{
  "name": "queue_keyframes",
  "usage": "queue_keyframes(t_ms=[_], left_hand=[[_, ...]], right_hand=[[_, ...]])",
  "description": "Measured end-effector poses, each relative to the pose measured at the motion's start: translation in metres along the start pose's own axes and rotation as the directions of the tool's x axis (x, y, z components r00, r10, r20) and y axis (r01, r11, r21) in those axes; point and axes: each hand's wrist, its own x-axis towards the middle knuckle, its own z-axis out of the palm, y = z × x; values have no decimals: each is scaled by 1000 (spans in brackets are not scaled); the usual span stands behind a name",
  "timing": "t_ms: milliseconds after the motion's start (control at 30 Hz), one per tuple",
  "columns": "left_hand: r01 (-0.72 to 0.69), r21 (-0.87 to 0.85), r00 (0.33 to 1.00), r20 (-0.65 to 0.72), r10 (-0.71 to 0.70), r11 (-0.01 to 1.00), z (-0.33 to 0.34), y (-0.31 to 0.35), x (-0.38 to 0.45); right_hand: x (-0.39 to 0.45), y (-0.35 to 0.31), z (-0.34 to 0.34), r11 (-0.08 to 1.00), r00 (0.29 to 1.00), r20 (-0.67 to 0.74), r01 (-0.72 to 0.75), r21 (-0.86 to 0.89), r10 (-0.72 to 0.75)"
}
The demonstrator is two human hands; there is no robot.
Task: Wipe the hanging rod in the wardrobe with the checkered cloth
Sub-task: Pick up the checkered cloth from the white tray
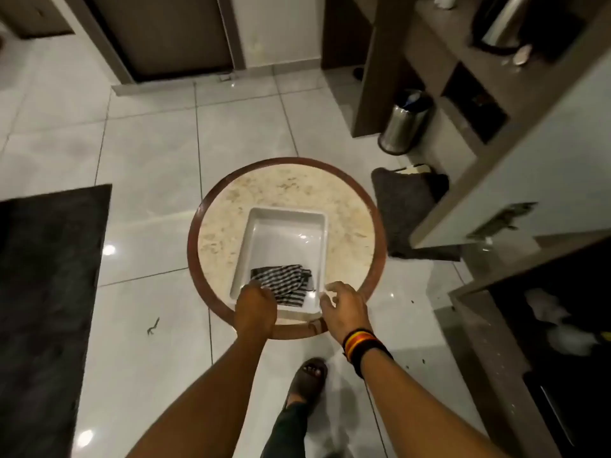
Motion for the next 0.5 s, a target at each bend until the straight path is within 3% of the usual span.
queue_keyframes(t_ms=[133, 267, 400, 500], left_hand=[[137, 32, 983, 117, -140, 990, 0, -18, 65], [161, 79, 957, 231, -176, 984, 21, -29, 105], [200, 114, 960, 174, -217, 973, 39, -38, 122], [195, 144, 969, 123, -213, 970, 34, -41, 129]], right_hand=[[55, -19, 39, 980, 982, 88, -176, 97, 168], [106, -18, 81, 970, 964, 109, -241, -17, 241], [130, -19, 119, 951, 967, 34, -240, -195, 251], [141, -19, 134, 946, 972, 6, -227, -233, 234]])
